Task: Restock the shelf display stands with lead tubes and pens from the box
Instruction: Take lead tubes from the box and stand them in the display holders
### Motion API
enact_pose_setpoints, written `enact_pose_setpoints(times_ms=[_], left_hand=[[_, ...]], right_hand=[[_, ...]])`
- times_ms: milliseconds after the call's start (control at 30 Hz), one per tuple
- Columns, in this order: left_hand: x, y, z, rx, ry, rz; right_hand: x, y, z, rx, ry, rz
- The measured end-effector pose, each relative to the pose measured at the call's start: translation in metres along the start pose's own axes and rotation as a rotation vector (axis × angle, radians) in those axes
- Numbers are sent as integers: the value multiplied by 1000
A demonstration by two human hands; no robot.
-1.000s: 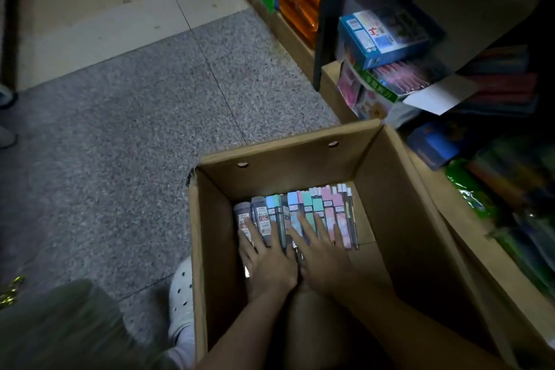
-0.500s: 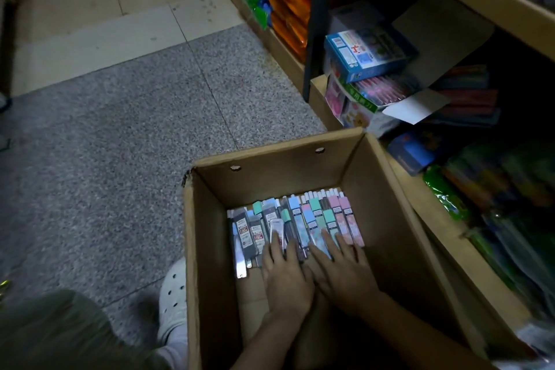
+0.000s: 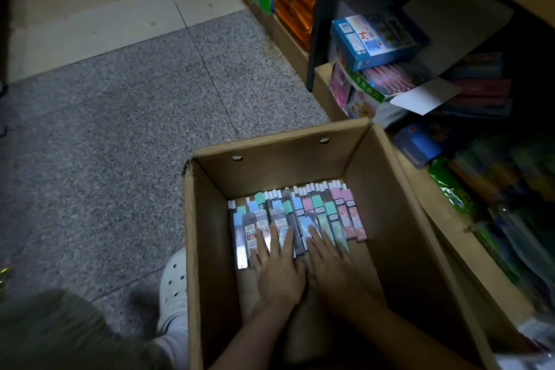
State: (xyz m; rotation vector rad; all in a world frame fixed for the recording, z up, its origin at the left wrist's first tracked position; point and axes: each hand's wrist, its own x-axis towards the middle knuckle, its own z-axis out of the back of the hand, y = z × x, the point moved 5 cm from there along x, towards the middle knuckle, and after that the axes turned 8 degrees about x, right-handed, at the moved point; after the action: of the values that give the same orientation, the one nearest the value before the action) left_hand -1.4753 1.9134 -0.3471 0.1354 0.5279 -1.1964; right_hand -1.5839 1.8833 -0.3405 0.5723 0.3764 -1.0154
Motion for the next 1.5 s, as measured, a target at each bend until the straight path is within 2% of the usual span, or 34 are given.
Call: enact_pose_setpoints(times_ms=[100,267,500,767,867,967,1067,1200,1267,1367,1500], left_hand=[[-12,-2,-2,-26,-15,-6],[-5,4,19,-146,-158,32],[2,10,14,-462,-181,114],[6,19,11,-672,-170,289],[6,24,14,-714,-195,363],[6,26,20,-752,-221,345],[4,22,29,-790,-175,337],[1,-3,57,-1012,-12,190],[1,-22,85,-1045,54,36],[0,-53,147,-890,105,-277],[-19,-95,239,-647,244,-557]], right_hand=[[-8,-3,8,112,-76,-26],[-5,-16,29,266,-209,-99],[13,-29,32,733,-433,-311],[15,-41,26,1006,-432,-347],[13,-45,21,1210,-393,-358],[12,-45,20,1319,-364,-332],[4,-41,29,1379,-370,-294],[-17,-36,65,1420,-464,-170],[-33,-34,91,1392,-514,-132],[-63,-34,143,1293,-618,-109],[-119,-31,223,1070,-785,-44]])
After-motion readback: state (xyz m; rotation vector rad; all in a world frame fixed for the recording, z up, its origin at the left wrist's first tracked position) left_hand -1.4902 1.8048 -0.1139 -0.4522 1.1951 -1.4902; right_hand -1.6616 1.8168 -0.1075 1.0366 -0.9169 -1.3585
